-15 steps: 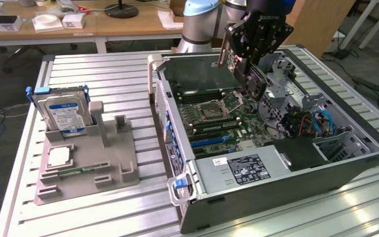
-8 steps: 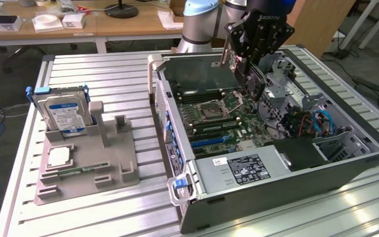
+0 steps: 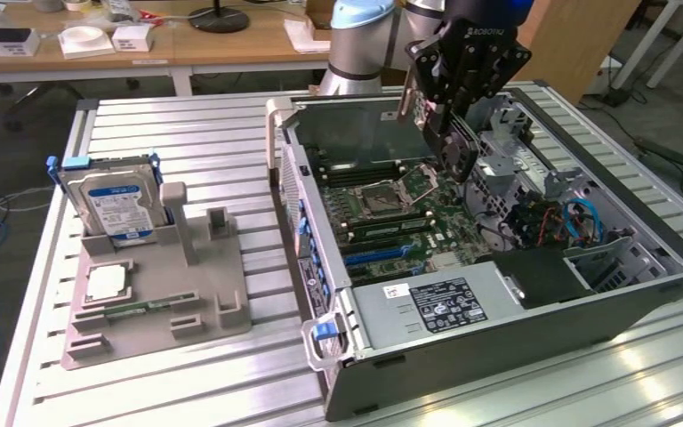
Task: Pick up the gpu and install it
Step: 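Pick up the gpu and move the gpu toward the slot, then insert the gpu into the slot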
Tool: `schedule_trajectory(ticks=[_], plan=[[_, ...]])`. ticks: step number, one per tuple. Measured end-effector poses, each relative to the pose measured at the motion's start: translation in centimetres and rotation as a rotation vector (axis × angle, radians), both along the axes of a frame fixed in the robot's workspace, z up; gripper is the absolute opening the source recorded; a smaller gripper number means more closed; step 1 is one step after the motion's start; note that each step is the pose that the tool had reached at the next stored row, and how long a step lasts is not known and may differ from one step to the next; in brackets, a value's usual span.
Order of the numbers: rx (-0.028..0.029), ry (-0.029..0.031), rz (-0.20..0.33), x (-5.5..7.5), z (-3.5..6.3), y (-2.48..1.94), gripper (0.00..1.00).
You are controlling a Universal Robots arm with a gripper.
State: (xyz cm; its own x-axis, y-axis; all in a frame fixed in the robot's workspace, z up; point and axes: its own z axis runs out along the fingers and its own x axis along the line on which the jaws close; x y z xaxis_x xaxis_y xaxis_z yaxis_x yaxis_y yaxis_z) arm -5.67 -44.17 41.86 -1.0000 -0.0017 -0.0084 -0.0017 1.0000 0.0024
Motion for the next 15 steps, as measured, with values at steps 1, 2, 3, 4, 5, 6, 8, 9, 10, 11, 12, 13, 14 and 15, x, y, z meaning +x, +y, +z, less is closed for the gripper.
schedule_trajectory(ticks=[1,2,3,4,5,6,8,9,10,11,12,13,14,15], plan=[[0.0,0.0,0.0,0.0,0.0,0.0,0.26],[0.0,0.0,0.0,0.0,0.0,0.0,0.26],[0.0,0.0,0.0,0.0,0.0,0.0,0.26],[0.0,0.0,0.0,0.0,0.0,0.0,0.26],[0.0,0.0,0.0,0.0,0.0,0.0,0.26],[0.0,0.0,0.001,0.0,0.0,0.0,0.26],[0.0,0.0,0.021,0.01,0.0,0.0,0.26],[0.0,0.0,0.037,0.01,0.0,0.0,0.26],[0.0001,-0.0001,0.053,0.02,-0.01,0.0,0.26],[0.0,0.0,0.069,0.01,0.0,0.0,0.26],[0.0001,0.0,0.086,0.02,0.0,0.0,0.26],[0.0,0.0,0.102,0.01,0.0,0.0,0.26],[0.0,0.0,0.117,0.01,0.0,0.0,0.26],[0.0,0.0,0.131,0.01,0.0,0.0,0.26]])
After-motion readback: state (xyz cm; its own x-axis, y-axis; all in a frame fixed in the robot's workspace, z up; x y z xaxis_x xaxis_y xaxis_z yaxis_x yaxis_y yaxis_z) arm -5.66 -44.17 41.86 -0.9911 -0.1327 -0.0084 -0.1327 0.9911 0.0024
